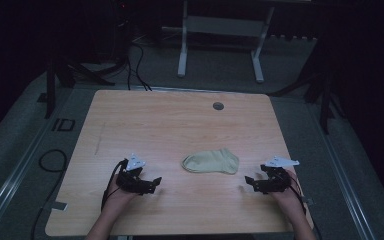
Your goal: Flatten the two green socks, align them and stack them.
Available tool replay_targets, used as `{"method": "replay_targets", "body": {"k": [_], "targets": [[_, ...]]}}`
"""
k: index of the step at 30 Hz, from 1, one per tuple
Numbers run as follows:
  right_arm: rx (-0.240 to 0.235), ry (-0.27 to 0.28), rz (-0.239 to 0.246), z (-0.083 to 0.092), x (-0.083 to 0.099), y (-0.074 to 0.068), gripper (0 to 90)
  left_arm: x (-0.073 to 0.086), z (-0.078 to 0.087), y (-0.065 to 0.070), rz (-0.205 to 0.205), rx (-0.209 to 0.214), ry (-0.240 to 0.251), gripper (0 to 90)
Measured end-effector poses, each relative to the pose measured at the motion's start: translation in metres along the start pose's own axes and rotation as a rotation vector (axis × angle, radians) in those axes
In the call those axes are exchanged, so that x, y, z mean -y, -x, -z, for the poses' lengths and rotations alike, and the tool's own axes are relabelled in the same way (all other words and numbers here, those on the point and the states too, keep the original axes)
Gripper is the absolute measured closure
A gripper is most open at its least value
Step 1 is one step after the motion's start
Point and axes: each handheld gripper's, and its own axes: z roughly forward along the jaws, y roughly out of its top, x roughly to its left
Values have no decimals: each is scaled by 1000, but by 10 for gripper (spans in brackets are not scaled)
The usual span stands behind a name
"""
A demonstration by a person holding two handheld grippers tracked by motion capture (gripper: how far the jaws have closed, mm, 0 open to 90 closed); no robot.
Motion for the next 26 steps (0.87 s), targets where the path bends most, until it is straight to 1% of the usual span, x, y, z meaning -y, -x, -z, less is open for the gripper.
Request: {"method": "replay_targets", "body": {"k": [3,7,10,13,16,18,21,23,26], "targets": [[21,-18,-5,2,5,1,139,5,2,-4,7,-8,-3,68],[36,-19,-18,4,11,4,139,9,4,-7,13,4,9,68],[61,-22,-11,6,13,6,139,12,4,-9,21,0,5,68],[59,-12,-31,9,15,10,139,15,5,-9,19,-4,3,68],[57,13,-50,13,16,13,139,16,6,-10,17,-10,9,68],[74,24,-52,13,17,14,139,17,6,-10,10,-14,7,68],[83,20,-56,13,17,16,139,17,6,-11,13,-12,10,68],[77,30,-65,14,17,17,139,17,7,-12,21,-10,14,68],[79,28,-70,14,18,17,140,18,6,-12,23,-9,14,68]]}}
